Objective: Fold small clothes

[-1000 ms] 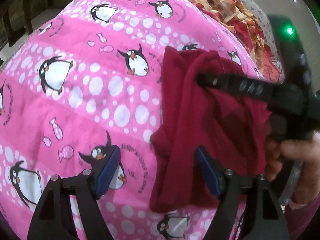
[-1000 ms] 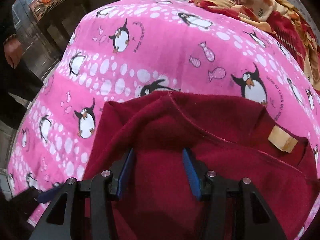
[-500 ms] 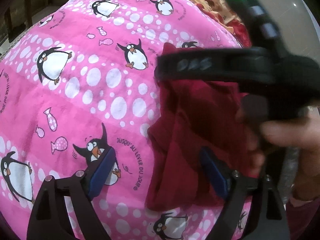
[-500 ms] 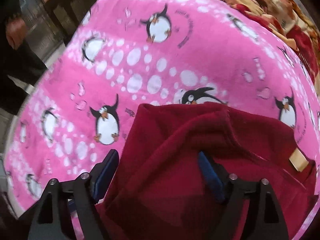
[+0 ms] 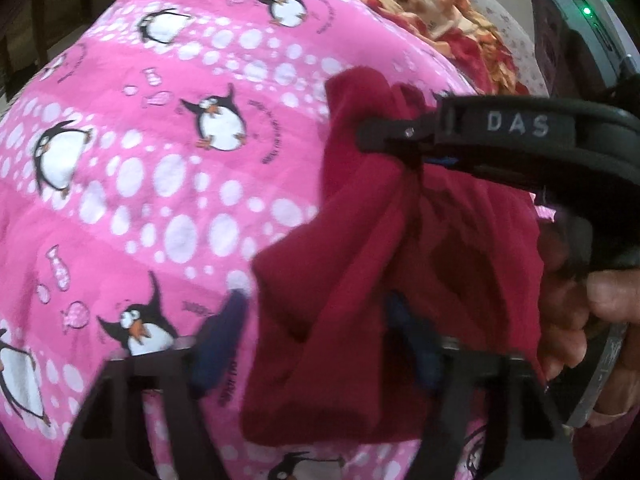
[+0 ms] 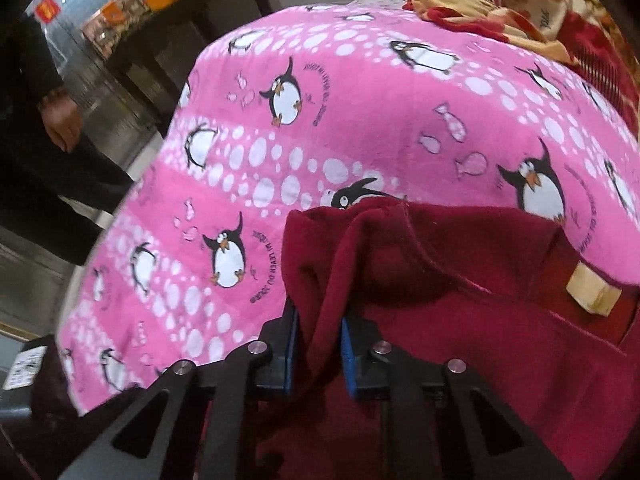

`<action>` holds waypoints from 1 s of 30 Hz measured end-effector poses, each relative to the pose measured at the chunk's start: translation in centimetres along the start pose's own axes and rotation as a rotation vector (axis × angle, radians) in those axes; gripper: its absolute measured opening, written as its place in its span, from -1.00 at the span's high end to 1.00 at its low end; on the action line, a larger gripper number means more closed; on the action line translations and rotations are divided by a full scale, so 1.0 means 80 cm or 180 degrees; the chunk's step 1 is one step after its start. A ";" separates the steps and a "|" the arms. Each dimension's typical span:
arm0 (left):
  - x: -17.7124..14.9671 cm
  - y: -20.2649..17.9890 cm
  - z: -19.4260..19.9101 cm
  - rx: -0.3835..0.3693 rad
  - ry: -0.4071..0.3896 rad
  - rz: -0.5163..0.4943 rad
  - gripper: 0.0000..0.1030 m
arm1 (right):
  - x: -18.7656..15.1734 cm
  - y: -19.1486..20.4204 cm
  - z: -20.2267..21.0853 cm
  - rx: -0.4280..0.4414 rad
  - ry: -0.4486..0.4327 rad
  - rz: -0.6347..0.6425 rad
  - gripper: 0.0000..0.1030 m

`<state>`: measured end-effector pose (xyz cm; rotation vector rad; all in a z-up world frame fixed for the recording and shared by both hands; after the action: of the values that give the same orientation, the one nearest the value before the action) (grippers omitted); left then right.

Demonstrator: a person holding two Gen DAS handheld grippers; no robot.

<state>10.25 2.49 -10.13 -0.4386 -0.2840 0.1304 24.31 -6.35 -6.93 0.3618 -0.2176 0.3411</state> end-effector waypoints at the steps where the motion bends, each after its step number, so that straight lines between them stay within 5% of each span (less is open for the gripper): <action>1: 0.001 -0.003 0.000 -0.0054 0.0022 -0.0010 0.16 | -0.001 0.002 -0.001 0.0023 -0.0003 -0.0019 0.63; 7: 0.001 -0.014 -0.001 -0.0059 0.0011 -0.0069 0.48 | 0.000 0.002 -0.003 0.0040 0.0015 -0.0054 0.63; 12: 0.004 -0.023 -0.005 -0.0040 0.0018 -0.0096 0.55 | 0.008 0.008 -0.017 -0.0037 0.0127 -0.0033 0.58; 20: -0.001 -0.019 -0.007 -0.0064 0.0038 -0.0059 0.56 | 0.019 0.028 -0.052 -0.0412 0.0269 0.0222 0.18; 22: -0.003 -0.014 -0.006 -0.0093 0.0047 -0.0024 0.56 | 0.017 0.027 -0.050 -0.0409 0.0209 0.0204 0.22; 25: -0.007 -0.012 0.002 -0.0092 0.0032 -0.0048 0.61 | 0.011 0.025 -0.037 -0.0345 0.0109 0.0225 0.55; 30: -0.010 -0.028 0.028 -0.0108 -0.0064 -0.0148 0.65 | 0.005 0.014 0.011 -0.0027 -0.0115 0.0062 0.60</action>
<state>9.00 1.21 -7.37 -0.4643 -0.3164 0.0848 24.15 -5.63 -5.66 0.3579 -0.2581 0.3531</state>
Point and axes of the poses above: each gripper's, at about its wrist camera, not at the fingertips, and z roughly against the way its jaws point, y to its left, x to its top, the point moved 4 cm from there along -z, roughly the way its jaws point, and after that the axes turned 5 degrees about y, right-handed, at the moved point
